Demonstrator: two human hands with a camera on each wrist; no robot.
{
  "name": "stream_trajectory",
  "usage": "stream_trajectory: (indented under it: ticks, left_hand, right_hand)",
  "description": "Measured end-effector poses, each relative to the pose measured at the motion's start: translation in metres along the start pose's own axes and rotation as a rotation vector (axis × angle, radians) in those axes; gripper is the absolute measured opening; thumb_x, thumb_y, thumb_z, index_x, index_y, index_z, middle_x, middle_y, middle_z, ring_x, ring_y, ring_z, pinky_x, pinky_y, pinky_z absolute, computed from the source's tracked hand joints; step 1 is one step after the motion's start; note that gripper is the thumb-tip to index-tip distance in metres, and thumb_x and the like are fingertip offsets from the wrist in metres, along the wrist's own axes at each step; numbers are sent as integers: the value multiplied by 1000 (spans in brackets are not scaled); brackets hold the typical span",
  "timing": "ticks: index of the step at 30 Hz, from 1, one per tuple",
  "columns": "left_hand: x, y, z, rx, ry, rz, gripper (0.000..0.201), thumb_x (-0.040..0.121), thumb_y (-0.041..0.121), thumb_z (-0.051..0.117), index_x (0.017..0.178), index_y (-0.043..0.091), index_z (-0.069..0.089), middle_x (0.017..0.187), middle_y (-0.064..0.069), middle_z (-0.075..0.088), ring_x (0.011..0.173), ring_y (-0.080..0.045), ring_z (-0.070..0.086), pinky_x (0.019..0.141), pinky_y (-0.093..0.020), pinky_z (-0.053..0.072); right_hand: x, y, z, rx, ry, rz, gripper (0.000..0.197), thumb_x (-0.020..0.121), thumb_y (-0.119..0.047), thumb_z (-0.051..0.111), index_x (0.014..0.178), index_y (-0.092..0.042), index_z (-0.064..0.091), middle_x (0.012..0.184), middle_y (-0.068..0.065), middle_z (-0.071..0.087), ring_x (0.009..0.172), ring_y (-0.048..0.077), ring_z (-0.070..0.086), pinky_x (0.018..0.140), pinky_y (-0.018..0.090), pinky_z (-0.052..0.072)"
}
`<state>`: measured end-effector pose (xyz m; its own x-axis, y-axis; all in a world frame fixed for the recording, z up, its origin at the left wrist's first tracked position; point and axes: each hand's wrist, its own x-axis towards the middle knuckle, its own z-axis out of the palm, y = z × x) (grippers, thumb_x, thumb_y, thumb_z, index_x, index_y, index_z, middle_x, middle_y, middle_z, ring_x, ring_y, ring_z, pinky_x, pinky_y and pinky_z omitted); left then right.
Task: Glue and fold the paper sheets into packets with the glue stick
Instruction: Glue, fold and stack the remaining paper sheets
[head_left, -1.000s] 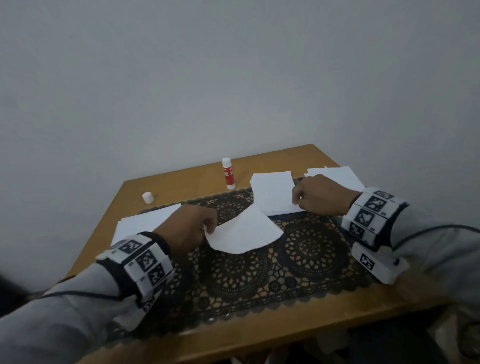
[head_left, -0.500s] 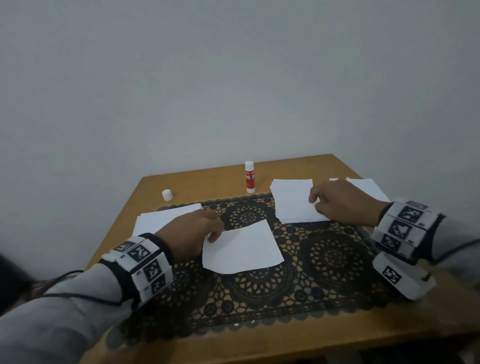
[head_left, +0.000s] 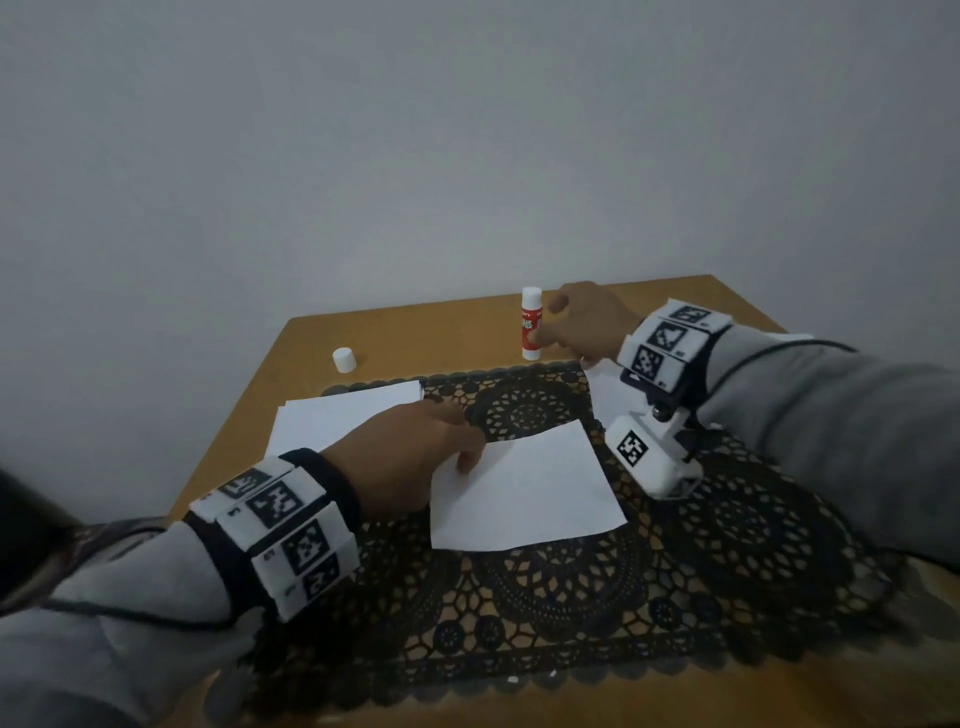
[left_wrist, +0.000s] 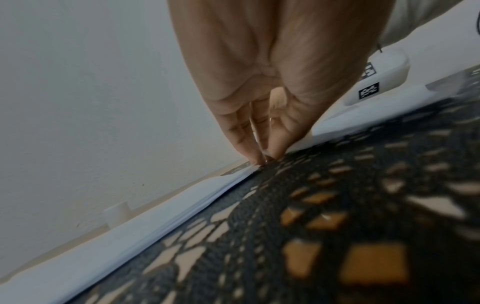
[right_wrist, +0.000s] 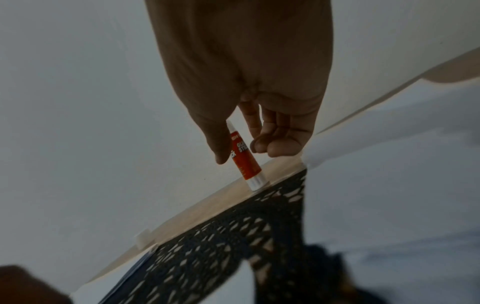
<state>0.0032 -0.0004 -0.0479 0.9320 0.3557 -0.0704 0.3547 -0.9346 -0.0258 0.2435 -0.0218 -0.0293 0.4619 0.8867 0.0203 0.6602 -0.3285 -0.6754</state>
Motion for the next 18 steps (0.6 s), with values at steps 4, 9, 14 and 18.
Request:
stream_trajectory:
  ticks: [4,9,14,18]
  left_hand:
    - [-2,1,-2,-55,1,-33,51,76,-7,53,115,26,55,119,5,54,107,-16,49,87,-30,45]
    - [-2,6,-3,-74,2,-63,52,75,-7,52,116,25,54,118,3,55,107,-18,50,87,-35,46]
    - [-2,7,-3,-97,-9,-89,47,81,-1,50,120,26,55,123,3,56,110,-18,50,91,-35,46]
    - [-9,9,-8,-136,58,-94,37,87,2,47,116,21,57,116,0,58,105,-18,53,85,-27,43]
  right_hand:
    - [16,-2,12,14,2,18,31,82,-24,75,109,-12,65,78,1,62,60,16,55,49,26,44]
    - [15,-1,12,9,62,-25,21,82,-23,75,99,-13,68,81,1,63,75,18,58,69,30,44]
    - [-10,-10,-6,17,112,-113,19,85,-25,68,87,-6,65,84,8,68,73,22,65,73,36,55]
    - [-41,-13,-22,3,-64,-164,15,92,-24,62,95,-10,58,85,11,69,64,26,70,64,38,61]
